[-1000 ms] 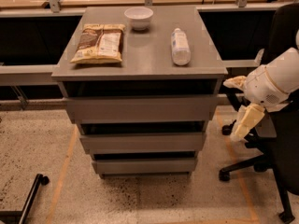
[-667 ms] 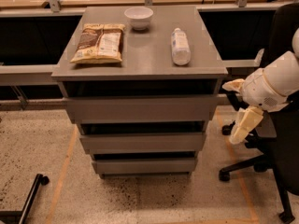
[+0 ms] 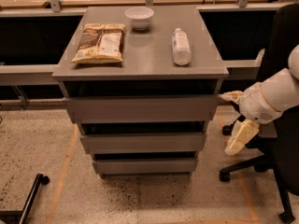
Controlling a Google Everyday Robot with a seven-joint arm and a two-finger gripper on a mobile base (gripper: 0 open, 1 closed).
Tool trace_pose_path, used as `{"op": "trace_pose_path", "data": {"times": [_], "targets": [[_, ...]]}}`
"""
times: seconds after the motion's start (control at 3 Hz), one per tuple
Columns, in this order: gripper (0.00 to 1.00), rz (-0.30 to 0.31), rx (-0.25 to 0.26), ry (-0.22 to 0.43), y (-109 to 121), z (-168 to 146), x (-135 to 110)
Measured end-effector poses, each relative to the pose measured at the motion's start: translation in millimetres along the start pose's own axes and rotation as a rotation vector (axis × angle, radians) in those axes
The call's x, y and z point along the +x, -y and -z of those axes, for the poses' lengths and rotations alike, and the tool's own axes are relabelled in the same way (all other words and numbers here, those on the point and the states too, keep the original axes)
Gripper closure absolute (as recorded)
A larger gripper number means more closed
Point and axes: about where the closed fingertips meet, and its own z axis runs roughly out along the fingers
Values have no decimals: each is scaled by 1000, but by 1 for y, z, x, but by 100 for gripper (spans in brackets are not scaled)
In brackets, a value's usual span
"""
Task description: Open bottom drawer
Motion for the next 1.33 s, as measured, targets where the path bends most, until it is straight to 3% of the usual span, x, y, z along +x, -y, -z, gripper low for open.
{"op": "trace_pose_path", "data": {"times": [0.67,1.33], "targets": [[0,-14,-18,88,-1,-78,44],[0,-23,-1,73,-10,-76,43]]}}
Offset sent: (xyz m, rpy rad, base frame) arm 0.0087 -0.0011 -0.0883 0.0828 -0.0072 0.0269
